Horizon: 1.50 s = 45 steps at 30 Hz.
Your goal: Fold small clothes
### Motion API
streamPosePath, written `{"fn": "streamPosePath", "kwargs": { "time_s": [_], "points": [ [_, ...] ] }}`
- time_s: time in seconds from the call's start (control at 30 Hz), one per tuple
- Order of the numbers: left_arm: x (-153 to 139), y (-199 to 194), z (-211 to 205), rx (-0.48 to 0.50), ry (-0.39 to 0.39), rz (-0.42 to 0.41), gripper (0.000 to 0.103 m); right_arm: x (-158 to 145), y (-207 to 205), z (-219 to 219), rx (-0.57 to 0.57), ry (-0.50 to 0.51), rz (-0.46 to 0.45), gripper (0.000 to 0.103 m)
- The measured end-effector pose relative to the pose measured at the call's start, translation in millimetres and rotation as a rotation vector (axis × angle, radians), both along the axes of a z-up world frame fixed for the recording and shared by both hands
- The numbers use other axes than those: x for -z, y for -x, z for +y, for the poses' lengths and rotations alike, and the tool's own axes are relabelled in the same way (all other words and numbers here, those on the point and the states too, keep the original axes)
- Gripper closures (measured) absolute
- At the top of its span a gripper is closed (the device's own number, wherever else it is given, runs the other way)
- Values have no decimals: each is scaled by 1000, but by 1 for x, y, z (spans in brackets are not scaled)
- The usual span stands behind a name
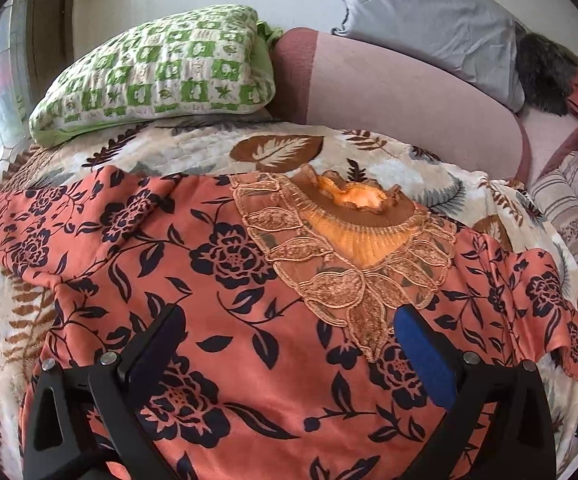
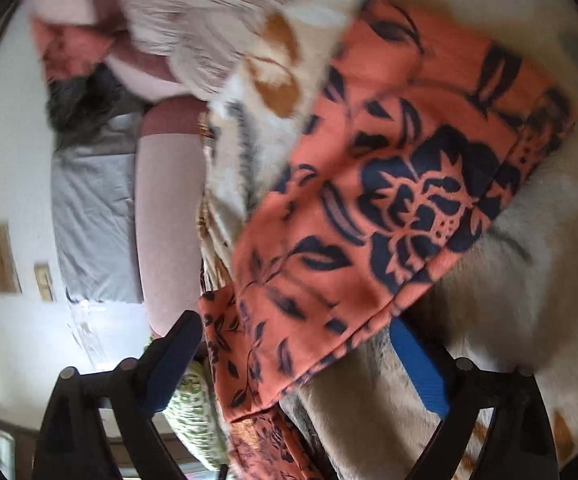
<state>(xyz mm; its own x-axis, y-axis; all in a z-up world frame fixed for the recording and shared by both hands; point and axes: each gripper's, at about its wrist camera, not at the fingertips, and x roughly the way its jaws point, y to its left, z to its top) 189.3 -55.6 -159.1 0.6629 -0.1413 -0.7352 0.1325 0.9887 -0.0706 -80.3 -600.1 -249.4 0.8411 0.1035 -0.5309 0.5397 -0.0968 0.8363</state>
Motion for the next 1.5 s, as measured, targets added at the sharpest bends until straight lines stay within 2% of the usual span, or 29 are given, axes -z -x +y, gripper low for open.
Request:
{"fn": "streamPosePath", "kwargs": {
  "time_s": [0.03,0.1,0.17,0.23,0.37,0.47,0.6,0.7,0.77,0.83,0.9,1.0,1.03,1.07,1.1,1.13,1.2,1.33,1.4,1.5],
  "points": [
    [1,-2,2,-11,1,1,0,-3,-2,0,7,9,-10,9],
    [5,-5,8,-37,9,9,0,-8,-8,-2,1,63,16,21],
    [7,-9,13,-59,18,17,0,-6,-14,-5,-7,86,35,58],
    [7,-11,19,-80,7,22,0,-11,-20,-6,1,111,74,82],
    [1,-17,38,-160,-32,3,0,-70,-52,7,-67,355,66,82],
    [-11,-21,57,-236,-42,-32,0,-123,-98,35,-170,462,-34,82],
    [-24,-24,85,-332,-67,-70,0,-182,-178,115,-382,558,-168,82],
    [-30,-29,112,-403,-46,-66,0,-199,-232,192,-544,594,-221,82],
    [-32,-31,132,-451,-6,-46,0,-193,-260,249,-650,603,-219,82],
    [-34,-30,149,-497,26,-27,0,-179,-282,298,-752,620,-177,82],
    [-35,-30,166,-550,44,-15,0,-149,-306,348,-877,626,-100,81],
    [-36,-29,187,-624,21,-6,0,-95,-332,393,-1040,545,-11,74],
    [-35,-31,192,-650,2,0,0,-75,-334,404,-1082,508,20,59],
    [-35,-33,196,-667,-12,6,0,-59,-333,411,-1107,463,33,29],
    [-35,-34,200,-675,-15,13,0,-47,-323,416,-1116,415,25,19],
    [-35,-35,203,-675,-9,19,0,-41,-316,417,-1119,392,16,16],
    [-36,-36,204,-654,8,24,0,-41,-305,415,-1154,377,-25,16],
    [-39,-41,189,-575,-7,16,0,-77,-273,397,-1206,440,-158,16],
    [-42,-44,176,-507,3,-3,0,-91,-252,370,-1161,470,-200,16],
    [-45,-43,152,-377,35,-29,0,-100,-232,323,-1028,468,-183,16]
  ]
}}
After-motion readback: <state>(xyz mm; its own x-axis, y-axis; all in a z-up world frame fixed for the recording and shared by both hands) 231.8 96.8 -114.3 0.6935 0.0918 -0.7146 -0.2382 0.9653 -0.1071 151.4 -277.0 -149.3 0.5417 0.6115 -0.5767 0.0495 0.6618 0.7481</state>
